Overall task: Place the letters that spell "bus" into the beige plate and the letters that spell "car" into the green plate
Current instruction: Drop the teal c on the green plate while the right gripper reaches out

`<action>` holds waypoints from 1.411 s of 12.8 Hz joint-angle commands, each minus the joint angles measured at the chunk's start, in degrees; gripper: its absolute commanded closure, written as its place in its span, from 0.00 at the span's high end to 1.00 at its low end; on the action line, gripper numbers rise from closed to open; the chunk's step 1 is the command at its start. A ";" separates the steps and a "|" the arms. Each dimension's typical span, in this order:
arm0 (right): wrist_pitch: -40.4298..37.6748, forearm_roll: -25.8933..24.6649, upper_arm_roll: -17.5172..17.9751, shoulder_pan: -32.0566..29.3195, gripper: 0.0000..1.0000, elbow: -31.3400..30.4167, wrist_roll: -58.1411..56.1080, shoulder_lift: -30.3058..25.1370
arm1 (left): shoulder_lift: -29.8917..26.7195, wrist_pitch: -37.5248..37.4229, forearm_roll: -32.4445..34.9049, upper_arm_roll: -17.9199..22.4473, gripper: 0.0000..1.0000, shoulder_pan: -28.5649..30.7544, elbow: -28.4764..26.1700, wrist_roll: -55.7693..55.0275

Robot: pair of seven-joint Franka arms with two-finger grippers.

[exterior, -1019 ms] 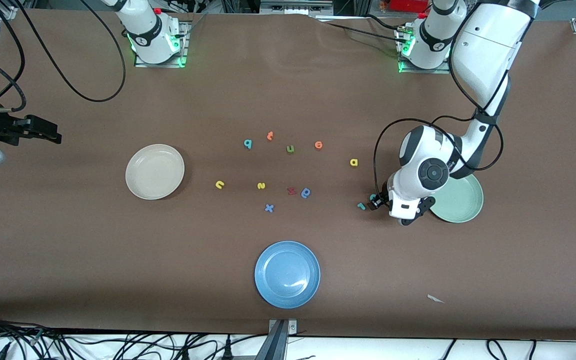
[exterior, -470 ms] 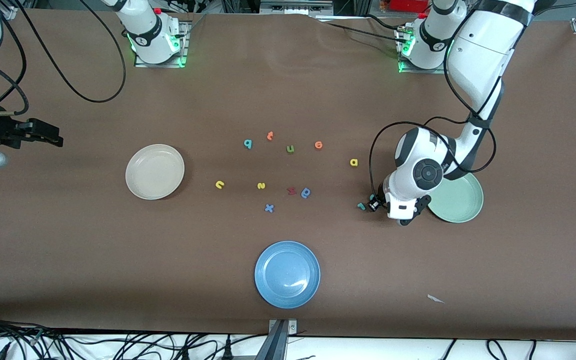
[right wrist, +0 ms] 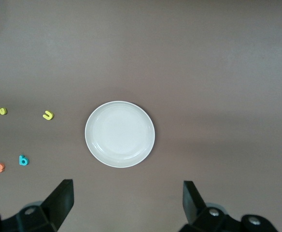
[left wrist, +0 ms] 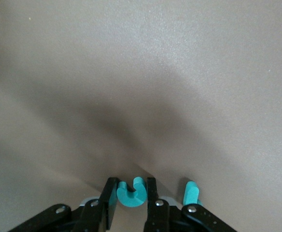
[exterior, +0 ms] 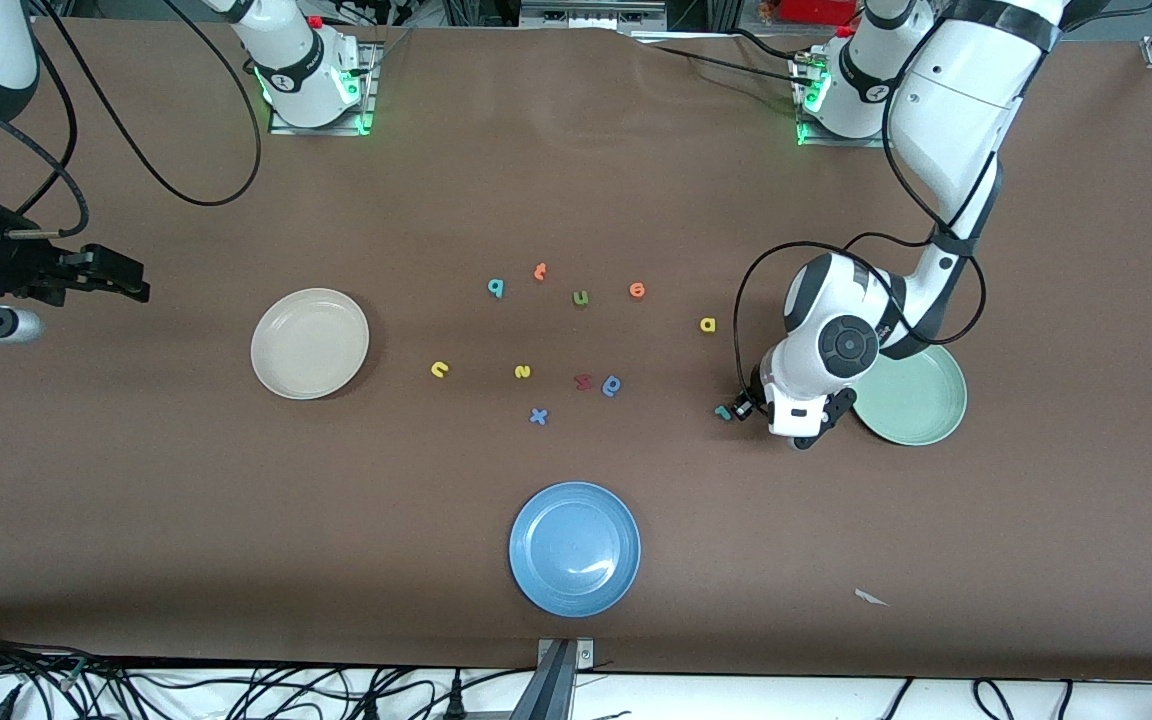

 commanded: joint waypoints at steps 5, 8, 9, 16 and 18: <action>6.52 0.38 2.80 0.17 1.00 -4.11 3.56 0.13 | -2.05 -3.46 -0.26 0.65 0.05 2.23 1.32 7.54; 10.29 0.29 6.66 0.26 1.00 -7.71 9.29 0.31 | -7.41 -14.01 -0.26 0.65 0.05 7.94 2.37 19.85; 11.61 0.29 7.72 0.26 1.00 -8.85 10.34 0.57 | -8.73 -15.77 -0.26 0.65 0.05 10.13 2.37 24.06; 24.09 0.37 10.54 3.94 1.00 -15.54 14.13 5.22 | -6.82 -20.89 9.12 0.83 0.08 21.05 1.40 43.09; 30.31 0.29 11.33 4.38 1.00 -18.86 15.79 6.20 | -5.50 -20.45 10.11 0.74 0.18 22.72 1.49 44.14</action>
